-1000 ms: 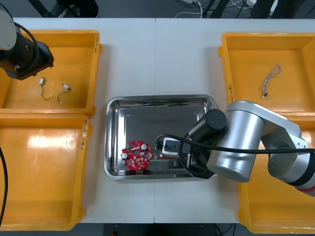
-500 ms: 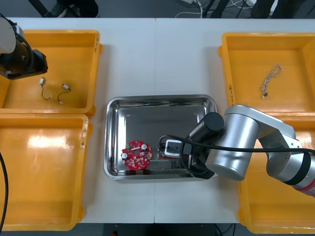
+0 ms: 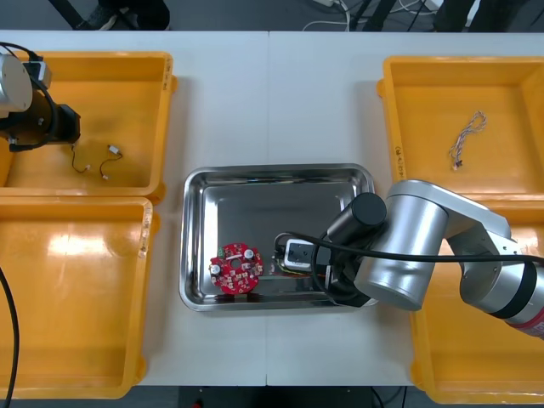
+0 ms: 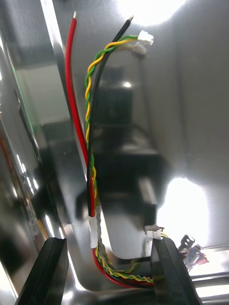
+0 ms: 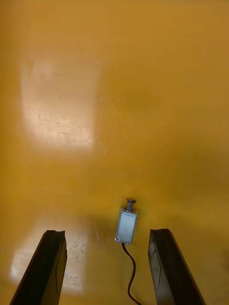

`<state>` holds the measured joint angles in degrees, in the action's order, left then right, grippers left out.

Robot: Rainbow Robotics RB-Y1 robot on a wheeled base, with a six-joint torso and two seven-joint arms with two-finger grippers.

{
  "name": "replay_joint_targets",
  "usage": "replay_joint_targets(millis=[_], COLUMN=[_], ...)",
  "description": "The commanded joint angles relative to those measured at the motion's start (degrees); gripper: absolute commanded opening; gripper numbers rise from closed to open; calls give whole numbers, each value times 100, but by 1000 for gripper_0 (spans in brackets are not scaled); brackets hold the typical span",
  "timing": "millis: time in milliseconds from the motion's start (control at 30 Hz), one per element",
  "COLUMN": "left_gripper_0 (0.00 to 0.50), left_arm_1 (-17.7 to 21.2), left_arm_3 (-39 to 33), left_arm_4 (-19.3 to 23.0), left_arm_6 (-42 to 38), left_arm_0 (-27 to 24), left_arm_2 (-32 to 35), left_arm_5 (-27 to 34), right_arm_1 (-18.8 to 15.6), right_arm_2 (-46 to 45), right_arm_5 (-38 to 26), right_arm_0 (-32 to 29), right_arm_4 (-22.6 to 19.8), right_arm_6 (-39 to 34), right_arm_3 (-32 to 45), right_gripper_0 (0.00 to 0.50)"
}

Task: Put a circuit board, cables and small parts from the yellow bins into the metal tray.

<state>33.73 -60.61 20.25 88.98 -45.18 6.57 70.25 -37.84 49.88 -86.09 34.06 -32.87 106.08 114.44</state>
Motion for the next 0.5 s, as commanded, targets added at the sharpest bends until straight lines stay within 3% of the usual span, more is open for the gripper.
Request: replay_joint_targets(millis=[33,500], left_gripper_0=[500,500], left_arm_1=[283,283], left_arm_3=[15,454], left_arm_4=[58,375], left_arm_6=[155,383], left_arm_0=[-289,-289], left_arm_2=[-192,-464], left_arm_5=[-135,-557], right_arm_1=[-21,611], right_arm_2=[-268,-2211], right_arm_5=[-338,-2360], right_arm_0=[224,672], right_arm_4=[-106,-976], right_arm_6=[176,106], right_arm_3=[272,474], right_gripper_0=[500,500])
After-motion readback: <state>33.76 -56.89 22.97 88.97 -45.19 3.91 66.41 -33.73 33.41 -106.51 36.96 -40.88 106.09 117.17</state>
